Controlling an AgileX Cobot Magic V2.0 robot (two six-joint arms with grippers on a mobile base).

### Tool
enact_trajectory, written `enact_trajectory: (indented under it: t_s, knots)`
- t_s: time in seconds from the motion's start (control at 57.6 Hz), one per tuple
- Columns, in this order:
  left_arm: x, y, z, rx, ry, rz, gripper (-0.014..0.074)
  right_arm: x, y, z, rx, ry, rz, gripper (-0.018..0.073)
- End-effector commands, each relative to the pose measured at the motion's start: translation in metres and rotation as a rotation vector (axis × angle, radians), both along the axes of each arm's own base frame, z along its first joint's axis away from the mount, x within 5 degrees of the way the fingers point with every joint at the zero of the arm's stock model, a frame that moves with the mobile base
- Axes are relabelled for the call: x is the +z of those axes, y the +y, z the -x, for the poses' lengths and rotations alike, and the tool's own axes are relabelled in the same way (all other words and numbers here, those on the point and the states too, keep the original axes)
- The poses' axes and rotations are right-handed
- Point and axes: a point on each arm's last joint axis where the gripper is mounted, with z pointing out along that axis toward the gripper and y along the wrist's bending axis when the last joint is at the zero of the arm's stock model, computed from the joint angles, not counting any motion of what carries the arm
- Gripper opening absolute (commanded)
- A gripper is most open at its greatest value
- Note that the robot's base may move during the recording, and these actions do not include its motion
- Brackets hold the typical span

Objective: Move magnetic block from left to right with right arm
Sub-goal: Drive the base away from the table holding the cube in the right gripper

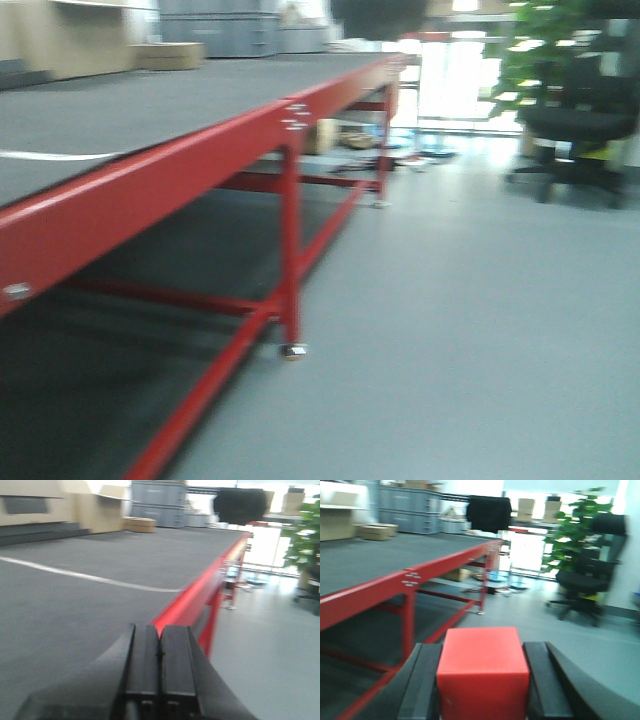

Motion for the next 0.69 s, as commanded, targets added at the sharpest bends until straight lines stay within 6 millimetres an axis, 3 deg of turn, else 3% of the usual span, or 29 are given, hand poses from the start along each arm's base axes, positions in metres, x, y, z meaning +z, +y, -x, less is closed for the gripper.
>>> enact_trajectory:
  t_s: [0.0,0.677]
  knots:
    - [0.0062,0.0005,0.0019,0.002,-0.095,0.002,-0.0126,0.0159,-0.0002,0.0020,-0.006,-0.103,0.016,0.0246]
    - [0.0061,0.0005,0.0018,0.002,-0.094,0.002,-0.0126,0.0157,-0.0001,0.0014,-0.006,-0.100,0.016,0.0246]
